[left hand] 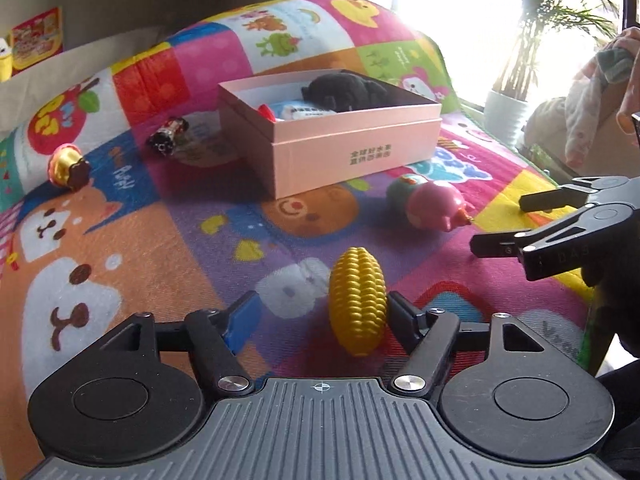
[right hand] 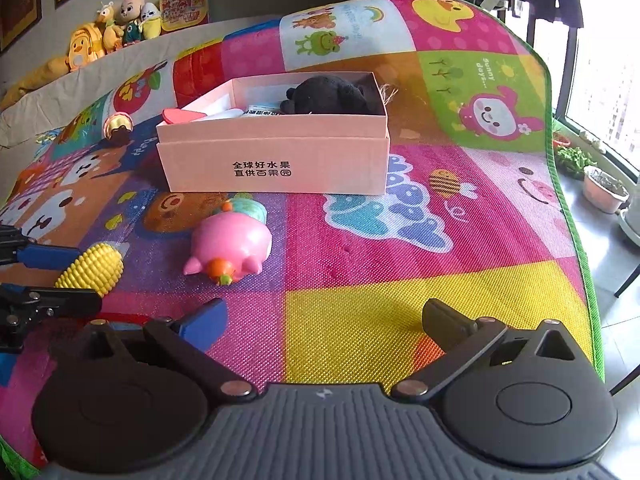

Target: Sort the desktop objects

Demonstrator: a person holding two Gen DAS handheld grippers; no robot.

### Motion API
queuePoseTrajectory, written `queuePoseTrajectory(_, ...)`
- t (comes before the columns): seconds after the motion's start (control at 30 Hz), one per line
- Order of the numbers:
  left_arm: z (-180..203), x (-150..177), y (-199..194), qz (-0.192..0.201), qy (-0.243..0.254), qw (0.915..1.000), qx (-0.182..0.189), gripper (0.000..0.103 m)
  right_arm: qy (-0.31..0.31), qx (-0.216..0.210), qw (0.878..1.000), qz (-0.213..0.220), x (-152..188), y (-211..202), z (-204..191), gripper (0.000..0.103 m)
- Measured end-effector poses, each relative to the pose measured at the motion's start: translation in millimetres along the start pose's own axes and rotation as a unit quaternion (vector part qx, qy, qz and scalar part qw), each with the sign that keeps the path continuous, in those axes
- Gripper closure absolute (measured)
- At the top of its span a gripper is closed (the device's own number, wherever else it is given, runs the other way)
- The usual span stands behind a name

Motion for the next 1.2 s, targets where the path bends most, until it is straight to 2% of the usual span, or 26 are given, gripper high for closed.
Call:
queuePoseTrajectory(0.17, -14.4, -2.5, -8.4, 0.001, -0.004, 0.9993, -0.036, 0.012, 0.003, -0.002, 1.0, 0.0, 0.1, 0.5, -0.7, 0.0)
queuePoseTrajectory(0.27, -18.7, -4.8, -17.9, 0.007, -0.005, 0.999, -0.045, 0.01, 0.003, -0.002, 1.0, 0.0, 0.2, 0.3, -0.6, 0.0)
queuePoseTrajectory(0.47, -12.9, -4.2, -23.9, 0.009, -0.026, 0.9996, -0.011, 0.01, 0.003, -0.002, 1.0, 0.0, 0.2, 0.0, -0.3, 0.0)
queuePoseTrajectory(0.7, 4.7, -2.5, -18.6, 0.01, -0.05, 0.9973, 0.052, 0.01, 0.002, -0.002, 1.0, 0.0, 0.2, 0.1, -0.4, 0.0)
queuePoseTrajectory(0.9, 8.6, -6.5, -8.5, 0.009, -0.048, 0.9974, 0.053, 0.009, 0.003, -0.002, 1.0, 0.0, 0.3, -0.1, -0.5, 0.0)
queuePoseTrajectory(1.07, 18.0, -9.8, -1.9, 0.007, -0.031, 0.9967, 0.075, 0.009, 0.002, -0.002, 1.0, 0.0, 0.4, -0.3, -0.6, 0.0)
queuePoseTrajectory(1.2, 17.6, -13.4, -0.1, 0.011, -0.009, 0.9987, 0.049, 0.008, 0.002, -0.002, 1.0, 0.0, 0.4, -0.4, -1.1, 0.0)
Point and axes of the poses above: each gripper's, at about its wrist camera, not at the fingertips, and y roughly the way its jaws point, z to its right, x to its underside, the point moved 5 cm from there along y, roughly the way its jaws point, and after that the axes turned 14 degrees about x, right-handed, at the moved point
